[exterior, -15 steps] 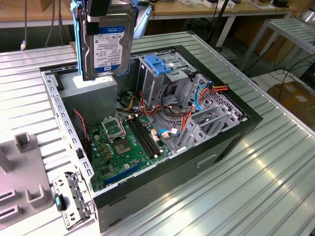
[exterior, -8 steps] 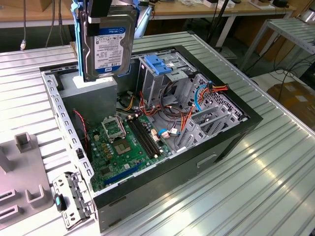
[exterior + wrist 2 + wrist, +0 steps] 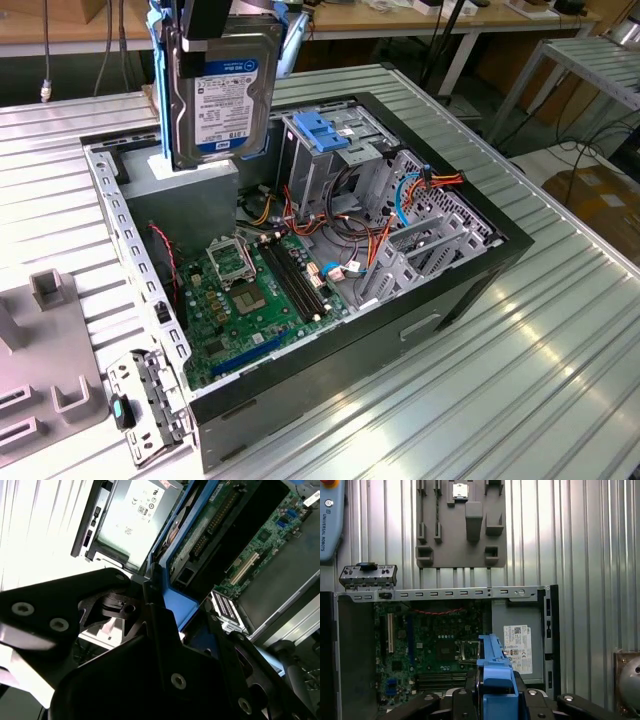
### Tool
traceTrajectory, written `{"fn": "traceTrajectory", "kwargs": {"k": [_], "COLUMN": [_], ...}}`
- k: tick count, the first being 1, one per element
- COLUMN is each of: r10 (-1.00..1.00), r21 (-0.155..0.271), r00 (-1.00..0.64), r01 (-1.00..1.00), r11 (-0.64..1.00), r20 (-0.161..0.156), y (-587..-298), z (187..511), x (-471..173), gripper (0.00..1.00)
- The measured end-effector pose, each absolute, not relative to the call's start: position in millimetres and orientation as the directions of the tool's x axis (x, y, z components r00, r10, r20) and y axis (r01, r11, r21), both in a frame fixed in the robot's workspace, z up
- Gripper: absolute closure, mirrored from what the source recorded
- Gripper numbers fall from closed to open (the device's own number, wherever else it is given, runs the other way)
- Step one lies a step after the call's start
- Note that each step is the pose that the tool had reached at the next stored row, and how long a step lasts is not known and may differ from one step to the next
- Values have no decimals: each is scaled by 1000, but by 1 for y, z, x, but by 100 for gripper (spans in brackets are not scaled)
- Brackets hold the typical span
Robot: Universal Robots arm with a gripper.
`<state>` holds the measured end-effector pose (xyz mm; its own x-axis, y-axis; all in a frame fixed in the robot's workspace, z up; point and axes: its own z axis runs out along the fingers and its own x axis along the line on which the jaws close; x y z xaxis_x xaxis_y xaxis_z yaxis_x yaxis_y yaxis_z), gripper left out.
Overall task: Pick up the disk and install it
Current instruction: 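Insert the disk into the insertion slot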
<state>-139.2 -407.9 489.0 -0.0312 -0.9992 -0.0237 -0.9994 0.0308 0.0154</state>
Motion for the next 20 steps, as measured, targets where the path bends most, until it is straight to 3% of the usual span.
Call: {"fn": "traceTrajectory", "kwargs": {"k": [20], "r10": [-999], "r21": [15], "r00": [-31], "r01": [-999], "r11": [31], "r20": [-23], "y": [-430], "z": [489], "x": [-139], "gripper": [63]}}
